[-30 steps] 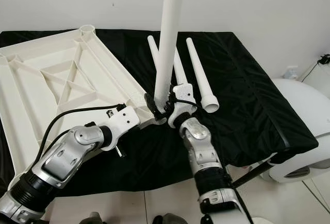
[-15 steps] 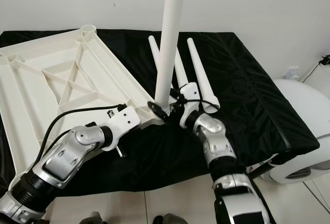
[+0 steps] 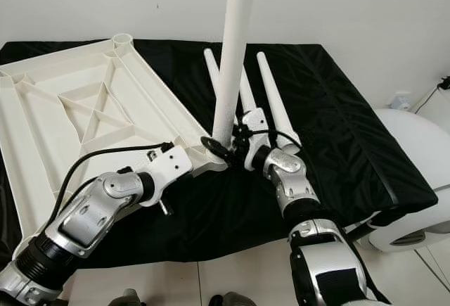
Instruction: Building children table
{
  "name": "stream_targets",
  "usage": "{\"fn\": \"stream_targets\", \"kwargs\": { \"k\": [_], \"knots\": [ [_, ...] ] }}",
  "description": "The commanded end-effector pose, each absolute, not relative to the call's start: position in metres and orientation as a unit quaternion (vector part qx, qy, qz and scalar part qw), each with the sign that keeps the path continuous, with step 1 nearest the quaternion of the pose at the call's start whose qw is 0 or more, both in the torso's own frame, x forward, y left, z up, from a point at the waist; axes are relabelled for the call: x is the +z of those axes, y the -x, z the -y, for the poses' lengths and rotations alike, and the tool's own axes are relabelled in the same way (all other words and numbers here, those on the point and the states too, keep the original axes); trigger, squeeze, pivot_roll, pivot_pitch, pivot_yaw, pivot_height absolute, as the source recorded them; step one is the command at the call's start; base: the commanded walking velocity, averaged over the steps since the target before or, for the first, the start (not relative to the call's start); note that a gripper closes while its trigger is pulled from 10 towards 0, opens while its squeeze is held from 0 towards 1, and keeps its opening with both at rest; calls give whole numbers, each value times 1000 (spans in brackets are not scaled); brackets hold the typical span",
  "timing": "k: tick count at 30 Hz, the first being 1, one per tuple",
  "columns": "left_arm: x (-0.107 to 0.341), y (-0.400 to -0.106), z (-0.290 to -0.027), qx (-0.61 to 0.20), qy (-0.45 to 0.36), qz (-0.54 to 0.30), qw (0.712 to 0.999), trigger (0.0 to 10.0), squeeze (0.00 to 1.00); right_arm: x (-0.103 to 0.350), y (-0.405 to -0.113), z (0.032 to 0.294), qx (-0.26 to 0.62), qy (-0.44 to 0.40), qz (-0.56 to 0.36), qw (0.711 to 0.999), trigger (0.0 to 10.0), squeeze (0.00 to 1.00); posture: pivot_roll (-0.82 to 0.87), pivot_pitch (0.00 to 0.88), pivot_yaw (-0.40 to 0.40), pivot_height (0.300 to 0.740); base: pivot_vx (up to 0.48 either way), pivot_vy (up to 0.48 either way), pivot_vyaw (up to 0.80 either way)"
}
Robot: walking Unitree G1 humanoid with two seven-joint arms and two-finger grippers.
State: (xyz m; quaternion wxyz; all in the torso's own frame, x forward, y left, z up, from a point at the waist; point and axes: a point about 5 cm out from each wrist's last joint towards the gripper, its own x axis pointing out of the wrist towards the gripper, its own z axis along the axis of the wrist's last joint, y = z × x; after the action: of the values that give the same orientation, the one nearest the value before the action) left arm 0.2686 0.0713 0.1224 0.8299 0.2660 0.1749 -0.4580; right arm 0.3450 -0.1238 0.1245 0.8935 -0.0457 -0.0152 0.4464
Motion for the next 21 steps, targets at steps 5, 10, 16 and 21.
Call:
{"fn": "stream_targets", "kwargs": {
  "k": [5,10,16,21],
  "knots": [
    [110,-259,-67,-480,-258,-200,814,10000,0,119,-343,128,456,52,8,888,4863,0,45,0,-87,740,0,0,0],
    [110,-259,-67,-479,-258,-200,815,10000,0,118,-342,127,447,42,13,894,10000,0,42,0,-86,740,0,0,0],
    [112,-261,-67,-478,-258,-199,816,10000,0,119,-340,121,431,22,28,902,10000,0,39,0,-86,740,0,0,0],
    [112,-262,-67,-475,-252,-199,819,10000,0,122,-340,111,380,22,50,923,10000,0,34,0,-83,740,0,0,0]
  ]
}}
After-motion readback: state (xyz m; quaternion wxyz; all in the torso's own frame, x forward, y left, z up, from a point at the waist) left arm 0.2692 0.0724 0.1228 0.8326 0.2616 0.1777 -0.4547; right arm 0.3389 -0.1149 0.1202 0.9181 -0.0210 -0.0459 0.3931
